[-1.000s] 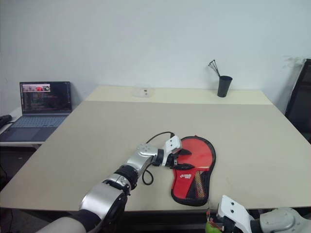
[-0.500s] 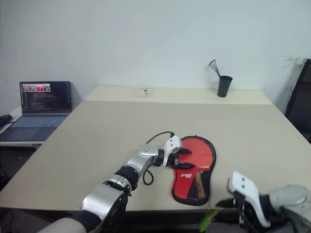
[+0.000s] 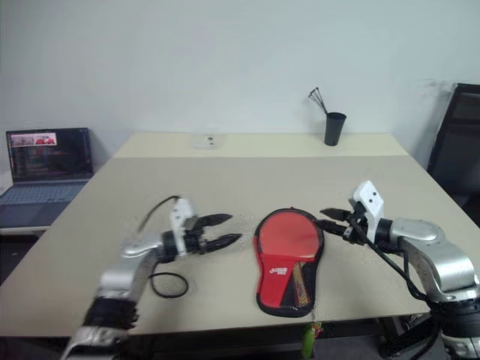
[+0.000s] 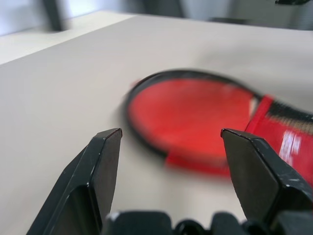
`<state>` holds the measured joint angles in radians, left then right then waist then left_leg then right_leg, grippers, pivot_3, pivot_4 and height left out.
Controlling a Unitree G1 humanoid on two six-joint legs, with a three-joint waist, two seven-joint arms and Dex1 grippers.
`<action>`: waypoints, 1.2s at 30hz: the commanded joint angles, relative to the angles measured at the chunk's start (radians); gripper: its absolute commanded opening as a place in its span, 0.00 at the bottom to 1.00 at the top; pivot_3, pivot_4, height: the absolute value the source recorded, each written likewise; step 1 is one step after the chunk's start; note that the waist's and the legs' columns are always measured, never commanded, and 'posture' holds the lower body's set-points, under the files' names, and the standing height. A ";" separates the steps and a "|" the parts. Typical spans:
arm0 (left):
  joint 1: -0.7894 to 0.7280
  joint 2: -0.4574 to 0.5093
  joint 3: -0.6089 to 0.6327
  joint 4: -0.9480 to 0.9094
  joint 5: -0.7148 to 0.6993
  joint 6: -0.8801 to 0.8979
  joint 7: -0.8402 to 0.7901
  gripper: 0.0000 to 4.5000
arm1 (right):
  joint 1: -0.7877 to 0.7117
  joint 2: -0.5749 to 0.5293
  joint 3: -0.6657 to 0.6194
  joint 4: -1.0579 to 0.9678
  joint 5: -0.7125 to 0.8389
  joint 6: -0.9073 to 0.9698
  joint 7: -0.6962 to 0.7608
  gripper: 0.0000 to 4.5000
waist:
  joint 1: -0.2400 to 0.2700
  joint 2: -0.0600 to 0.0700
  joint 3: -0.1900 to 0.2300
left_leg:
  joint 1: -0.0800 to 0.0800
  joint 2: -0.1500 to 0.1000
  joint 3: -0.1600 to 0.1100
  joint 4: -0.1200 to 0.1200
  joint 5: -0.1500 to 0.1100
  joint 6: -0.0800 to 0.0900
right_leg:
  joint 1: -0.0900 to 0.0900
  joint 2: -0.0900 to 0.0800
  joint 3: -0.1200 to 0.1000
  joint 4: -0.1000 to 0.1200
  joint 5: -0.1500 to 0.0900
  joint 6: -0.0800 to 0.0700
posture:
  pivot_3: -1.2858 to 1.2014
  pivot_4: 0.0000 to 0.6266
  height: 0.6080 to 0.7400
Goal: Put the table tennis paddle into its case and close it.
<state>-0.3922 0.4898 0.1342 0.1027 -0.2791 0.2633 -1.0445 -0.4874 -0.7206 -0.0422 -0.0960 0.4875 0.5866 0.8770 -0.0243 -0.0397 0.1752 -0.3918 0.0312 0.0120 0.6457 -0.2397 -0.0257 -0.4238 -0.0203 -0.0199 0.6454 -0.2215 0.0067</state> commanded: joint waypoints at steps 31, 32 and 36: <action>0.109 0.026 0.068 -0.270 -0.100 0.074 0.329 0.79 | -0.104 0.100 0.003 0.359 -0.160 -0.210 0.027 0.39 | 0.016 0.005 0.003 | -0.005 -0.006 -0.031 0.001 0.003 0.000 | 0.011 -0.013 -0.031 -0.001 -0.002 -0.003 | 0.52 0.24 1.00; 0.108 0.027 0.066 -0.267 -0.100 0.072 0.329 0.79 | -0.104 0.100 0.002 0.361 -0.161 -0.210 0.023 0.39 | 0.017 0.006 0.003 | -0.005 -0.005 -0.032 0.001 0.003 0.000 | 0.011 -0.013 -0.031 -0.001 -0.002 -0.003 | 0.52 0.24 1.00; 0.108 0.029 0.068 -0.263 -0.102 0.067 0.329 0.79 | -0.102 0.098 -0.001 0.367 -0.160 -0.215 0.019 0.39 | 0.022 0.006 0.004 | -0.004 -0.004 -0.025 0.001 0.003 0.000 | 0.011 -0.009 -0.029 -0.001 -0.003 -0.004 | 0.52 0.24 1.00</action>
<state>-0.2689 0.5074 0.2009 -0.1485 -0.3748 0.3556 -0.7114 -0.5825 -0.6171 -0.0096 0.2896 0.3300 0.3982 0.8971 -0.0022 -0.0334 0.1791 -0.3951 0.0271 -0.0121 0.6464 -0.2369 -0.0256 -0.4128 -0.0285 -0.0479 0.6443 -0.2245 0.0023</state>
